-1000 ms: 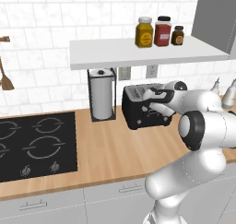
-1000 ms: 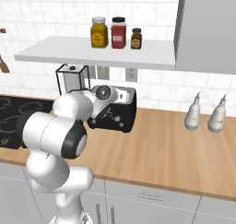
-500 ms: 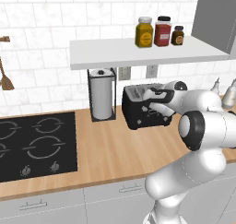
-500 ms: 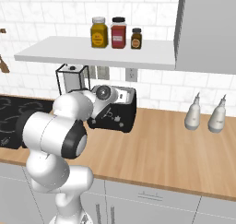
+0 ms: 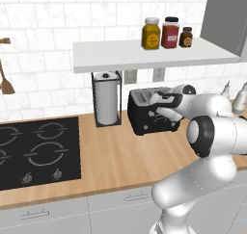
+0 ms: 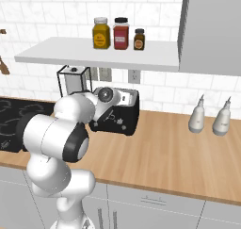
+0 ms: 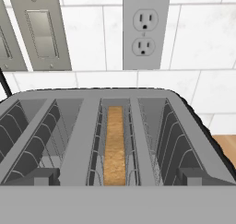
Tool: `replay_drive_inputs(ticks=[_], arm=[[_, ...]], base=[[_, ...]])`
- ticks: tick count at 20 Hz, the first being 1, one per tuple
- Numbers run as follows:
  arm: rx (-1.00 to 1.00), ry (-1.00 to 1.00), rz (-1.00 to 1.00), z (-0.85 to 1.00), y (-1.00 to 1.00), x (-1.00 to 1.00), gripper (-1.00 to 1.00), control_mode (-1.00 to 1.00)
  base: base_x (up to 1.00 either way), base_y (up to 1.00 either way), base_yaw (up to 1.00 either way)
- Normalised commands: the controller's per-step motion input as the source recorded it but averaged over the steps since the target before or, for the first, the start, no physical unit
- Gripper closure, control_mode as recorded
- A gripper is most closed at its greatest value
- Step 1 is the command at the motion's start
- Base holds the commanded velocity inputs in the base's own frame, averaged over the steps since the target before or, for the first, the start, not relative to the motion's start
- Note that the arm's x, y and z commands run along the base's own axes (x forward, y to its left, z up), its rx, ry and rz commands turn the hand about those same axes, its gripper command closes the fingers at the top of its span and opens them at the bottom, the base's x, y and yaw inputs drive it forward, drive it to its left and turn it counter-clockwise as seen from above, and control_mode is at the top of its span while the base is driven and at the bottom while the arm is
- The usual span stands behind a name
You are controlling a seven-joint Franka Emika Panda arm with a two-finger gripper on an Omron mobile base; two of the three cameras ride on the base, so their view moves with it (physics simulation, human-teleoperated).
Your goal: Start the toaster. Once the lever pops up, take the bread to the plate on the dining counter.
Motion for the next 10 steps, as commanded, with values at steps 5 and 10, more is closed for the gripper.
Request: replay_drive_inputs(ticks=[5, 10], arm=[[0.00, 0.00, 0.00, 0.00, 0.00, 0.00, -1.00, -1.00], [0.00, 0.00, 0.00, 0.00, 0.00, 0.00, -1.00, -1.00]], base=[[0.00, 0.00, 0.00], [0.00, 0.00, 0.00]])
